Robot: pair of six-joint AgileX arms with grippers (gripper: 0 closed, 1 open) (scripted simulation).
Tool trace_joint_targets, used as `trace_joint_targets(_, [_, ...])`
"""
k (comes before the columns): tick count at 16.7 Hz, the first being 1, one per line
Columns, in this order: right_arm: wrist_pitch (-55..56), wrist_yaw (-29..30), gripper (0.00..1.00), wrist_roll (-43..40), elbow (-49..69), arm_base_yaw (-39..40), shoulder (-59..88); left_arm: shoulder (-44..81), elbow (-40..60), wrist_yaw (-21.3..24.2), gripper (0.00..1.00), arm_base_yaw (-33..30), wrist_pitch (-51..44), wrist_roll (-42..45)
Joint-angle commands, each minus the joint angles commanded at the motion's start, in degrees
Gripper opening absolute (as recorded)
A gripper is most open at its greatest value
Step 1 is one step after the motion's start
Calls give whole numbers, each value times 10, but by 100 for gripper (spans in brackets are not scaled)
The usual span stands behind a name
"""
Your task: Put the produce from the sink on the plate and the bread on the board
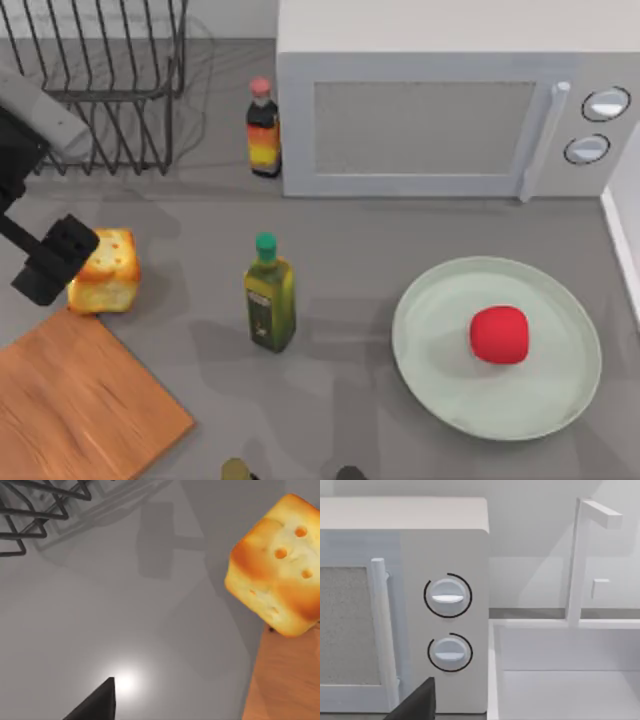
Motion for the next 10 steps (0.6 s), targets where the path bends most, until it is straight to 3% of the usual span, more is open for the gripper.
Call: trace_joint_targets(10, [0,0,100,0,0,0,0,457,375,-64,100,-78,-296,178])
